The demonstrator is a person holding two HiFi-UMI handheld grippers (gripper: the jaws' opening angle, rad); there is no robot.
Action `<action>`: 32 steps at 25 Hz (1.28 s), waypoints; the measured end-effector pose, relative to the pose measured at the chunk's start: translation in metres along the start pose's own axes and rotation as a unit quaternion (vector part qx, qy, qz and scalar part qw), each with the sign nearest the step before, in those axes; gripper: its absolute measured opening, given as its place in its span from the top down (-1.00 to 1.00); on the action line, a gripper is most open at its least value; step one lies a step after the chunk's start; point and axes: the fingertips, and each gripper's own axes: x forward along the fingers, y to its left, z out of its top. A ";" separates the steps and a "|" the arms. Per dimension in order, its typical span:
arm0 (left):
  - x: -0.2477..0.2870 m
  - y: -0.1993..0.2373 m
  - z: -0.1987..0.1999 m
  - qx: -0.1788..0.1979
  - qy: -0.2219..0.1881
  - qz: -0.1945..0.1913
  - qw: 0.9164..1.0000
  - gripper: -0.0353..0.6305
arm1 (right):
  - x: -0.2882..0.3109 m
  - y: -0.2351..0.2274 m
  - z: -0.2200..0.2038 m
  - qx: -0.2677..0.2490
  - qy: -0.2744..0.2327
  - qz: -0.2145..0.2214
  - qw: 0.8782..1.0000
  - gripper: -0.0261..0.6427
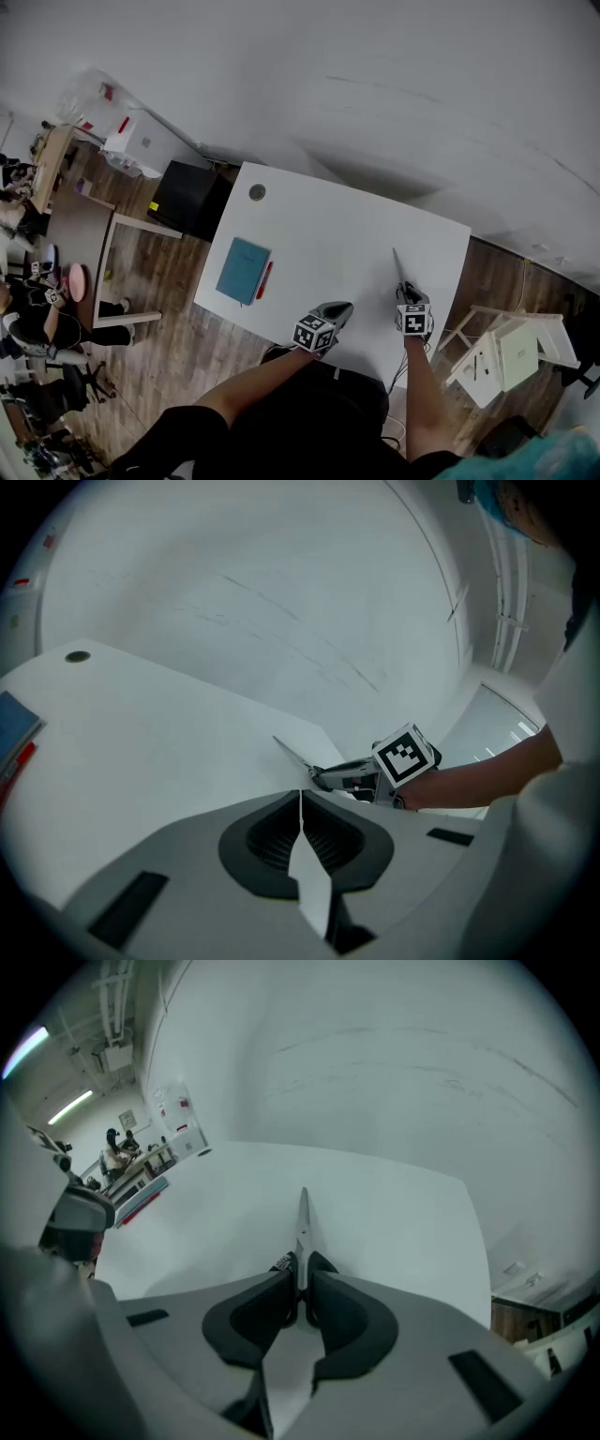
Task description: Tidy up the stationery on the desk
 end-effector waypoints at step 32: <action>-0.185 0.185 -0.009 0.048 0.030 -0.046 0.997 0.84 | 0.031 0.340 0.018 0.170 -0.044 -0.012 0.984 0.65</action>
